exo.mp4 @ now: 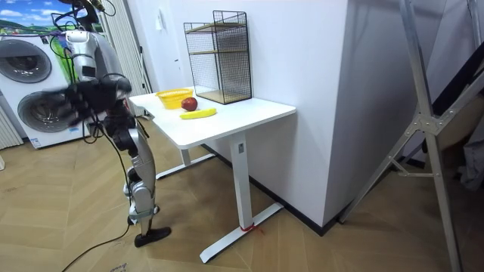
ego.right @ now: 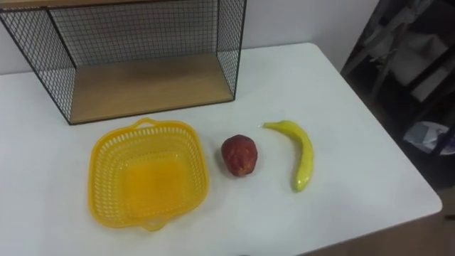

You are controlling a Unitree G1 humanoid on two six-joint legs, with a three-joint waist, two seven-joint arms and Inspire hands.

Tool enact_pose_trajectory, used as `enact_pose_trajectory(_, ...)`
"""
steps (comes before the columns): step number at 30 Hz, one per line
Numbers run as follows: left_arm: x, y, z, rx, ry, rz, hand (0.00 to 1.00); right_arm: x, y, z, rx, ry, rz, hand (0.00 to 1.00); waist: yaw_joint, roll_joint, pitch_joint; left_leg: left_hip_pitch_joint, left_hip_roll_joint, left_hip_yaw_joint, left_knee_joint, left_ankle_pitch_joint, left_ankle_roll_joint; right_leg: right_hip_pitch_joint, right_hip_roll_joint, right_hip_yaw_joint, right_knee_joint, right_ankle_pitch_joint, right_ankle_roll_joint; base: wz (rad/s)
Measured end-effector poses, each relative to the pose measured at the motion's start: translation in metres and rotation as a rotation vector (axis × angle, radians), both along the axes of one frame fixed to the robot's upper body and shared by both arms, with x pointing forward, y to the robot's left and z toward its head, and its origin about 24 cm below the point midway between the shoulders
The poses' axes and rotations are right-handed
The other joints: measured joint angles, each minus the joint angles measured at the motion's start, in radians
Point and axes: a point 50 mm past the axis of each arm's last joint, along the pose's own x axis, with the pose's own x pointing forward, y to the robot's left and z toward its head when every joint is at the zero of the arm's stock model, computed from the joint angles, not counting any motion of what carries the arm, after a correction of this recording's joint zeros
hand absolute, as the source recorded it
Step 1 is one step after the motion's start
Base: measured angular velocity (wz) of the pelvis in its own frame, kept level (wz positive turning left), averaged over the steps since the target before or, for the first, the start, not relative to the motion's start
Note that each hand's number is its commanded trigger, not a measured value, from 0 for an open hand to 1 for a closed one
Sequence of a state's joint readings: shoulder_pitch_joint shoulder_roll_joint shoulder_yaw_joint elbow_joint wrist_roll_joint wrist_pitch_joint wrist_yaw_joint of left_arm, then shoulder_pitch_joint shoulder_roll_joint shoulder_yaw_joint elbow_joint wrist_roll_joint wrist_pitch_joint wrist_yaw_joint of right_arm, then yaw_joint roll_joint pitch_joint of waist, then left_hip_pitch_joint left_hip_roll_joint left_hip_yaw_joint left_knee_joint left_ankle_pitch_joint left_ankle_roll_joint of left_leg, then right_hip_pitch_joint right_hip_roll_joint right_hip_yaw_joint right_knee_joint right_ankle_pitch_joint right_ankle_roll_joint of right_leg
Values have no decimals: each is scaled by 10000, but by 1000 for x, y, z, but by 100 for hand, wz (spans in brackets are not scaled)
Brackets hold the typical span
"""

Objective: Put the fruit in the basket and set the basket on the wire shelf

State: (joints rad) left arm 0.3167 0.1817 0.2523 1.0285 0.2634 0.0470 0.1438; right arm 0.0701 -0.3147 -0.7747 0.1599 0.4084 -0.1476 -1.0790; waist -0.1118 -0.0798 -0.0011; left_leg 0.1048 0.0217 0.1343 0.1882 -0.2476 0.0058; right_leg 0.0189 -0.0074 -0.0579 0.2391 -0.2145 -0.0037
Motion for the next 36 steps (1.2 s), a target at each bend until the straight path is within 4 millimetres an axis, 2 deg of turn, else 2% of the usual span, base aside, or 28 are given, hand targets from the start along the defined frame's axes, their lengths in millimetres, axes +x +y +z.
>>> enact_pose_trajectory(2, 2, 0, 0, -49, -46, -114, 0, 10, 8, 22, -979, -424, 746, 0, 85, -20, 28, -34, -1, 7, 7, 0, 0, -5, -10, -18, -24, -2, 2, 0)
enact_pose_trajectory(4, 2, 0, 0, -80, -1, -245, 0, 21, 15, 30, -1433, -557, 1566, 0, 130, -16, 62, -43, -1, 6, 13, 0, 0, -6, -15, -42, -27, -1, 2, 2)
enact_pose_trajectory(7, 3, -1, -1, -321, 15, -379, 0, 36, 26, 35, -2216, 90, 2950, 0, 339, -54, 60, -36, 1, 35, 10, 0, 0, -12, -12, -7, -52, 0, 4, -3)
enact_pose_trajectory(8, 2, -2, -1, -409, 40, -378, 0, 42, 30, 37, -2436, 176, 3591, 0, 406, -21, 84, -38, 1, 40, 2, 0, 0, -21, -10, 6, -52, 0, 4, -4)
enact_pose_trajectory(10, 0, -2, -1, -474, 115, -409, 0, 54, 40, 38, -2668, 267, 4767, 0, 433, -31, 81, -35, 5, 41, 0, 0, 0, -21, -5, 6, -58, 1, 3, 0)
enact_pose_trajectory(11, -1, -3, -2, -525, 156, -413, 0, 61, 47, 39, -2805, 356, 5592, 0, 431, 37, 22, -20, 6, 42, -2, 0, 0, -16, -1, 14, -48, 5, 0, 0)
enact_pose_trajectory(16, -1, -4, -2, -562, 159, -472, 0, 84, 74, 44, -3443, 581, 8568, 0, 643, 101, 17, -39, 23, 16, -9, 0, 0, 39, 7, -10, -19, 31, -12, 1)
enact_pose_trajectory(19, -2, -6, -3, -753, 211, -559, 0, 96, 89, 38, -3569, 963, 10427, 0, 696, 90, 67, 78, 36, -23, -9, 0, -1, 241, -7, -124, -34, 37, -17, 7)
enact_pose_trajectory(23, 5, -8, -4, -968, 133, -793, 0, 108, 107, 27, -3765, 1985, 12582, 0, 906, 124, 76, 127, 45, -7, 7, 0, -1, 313, -27, -191, -46, 50, -26, 2)
enact_pose_trajectory(29, 3, -8, -4, -1001, 263, -939, 0, 117, 119, 2, -3260, 3437, 14302, 0, 1152, 161, 59, 220, 46, -9, 37, 0, -1, 338, -45, -259, -1, 68, -36, 0)
enact_pose_trajectory(36, 3, -10, -4, -1067, 327, -1055, 0, 123, 141, -9, -3664, 4563, 16047, 0, 1201, 184, 42, 222, 44, -10, 51, 0, -1, 396, -45, -262, 1, 68, -36, 0)
